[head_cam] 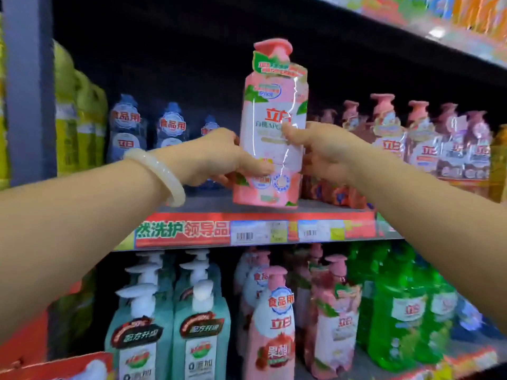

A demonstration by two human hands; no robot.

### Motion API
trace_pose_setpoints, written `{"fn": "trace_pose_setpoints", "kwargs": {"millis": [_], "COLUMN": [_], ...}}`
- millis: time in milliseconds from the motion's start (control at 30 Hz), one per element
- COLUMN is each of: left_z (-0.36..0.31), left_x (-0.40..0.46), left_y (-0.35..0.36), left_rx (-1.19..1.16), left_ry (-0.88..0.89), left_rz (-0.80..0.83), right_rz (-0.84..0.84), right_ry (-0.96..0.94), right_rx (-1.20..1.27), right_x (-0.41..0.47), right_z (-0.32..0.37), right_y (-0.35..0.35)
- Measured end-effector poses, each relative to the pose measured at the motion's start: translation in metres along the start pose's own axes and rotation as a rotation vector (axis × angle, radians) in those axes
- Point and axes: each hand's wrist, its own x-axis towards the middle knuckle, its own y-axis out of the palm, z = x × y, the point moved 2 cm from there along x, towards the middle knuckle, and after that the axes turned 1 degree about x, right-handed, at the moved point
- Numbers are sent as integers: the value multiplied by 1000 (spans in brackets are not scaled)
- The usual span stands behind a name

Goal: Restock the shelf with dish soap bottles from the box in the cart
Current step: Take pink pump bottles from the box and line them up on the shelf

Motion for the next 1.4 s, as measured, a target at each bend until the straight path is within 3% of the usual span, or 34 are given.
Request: {"fn": "trace_pose_setpoints", "kwargs": {"millis": [200, 500, 567, 700, 800, 1000, 1233, 1400], "left_z": [27, 63, 65, 69, 72, 90, 99, 110], "left_x": [62, 105, 108, 107, 109, 125, 155, 178], "left_y": [15, 19, 18, 15, 13, 13, 15, 12], "left_rx": [68, 115, 146, 266, 364, 401, 459, 493], "left_ry": [-92, -139, -141, -212, -267, -287, -329, -371], "left_rz": [-115, -91, -100, -161, -180, -204, -192, -204], "right_rz": [130, 241, 217, 253, 278, 240, 225, 213], "right_ry": [-43, -30, -58, -45, 84, 133, 323, 191], "right_rx": [18, 117, -18, -623, -654, -846, -1050, -1020], "right_x": [74, 122, 130, 127, 123, 130, 164, 184], "right_z": [-34, -80, -84, -95, -101, -96, -103, -113], "right_y": [-17, -13, -17, -21, -19, -10, 6, 10]}}
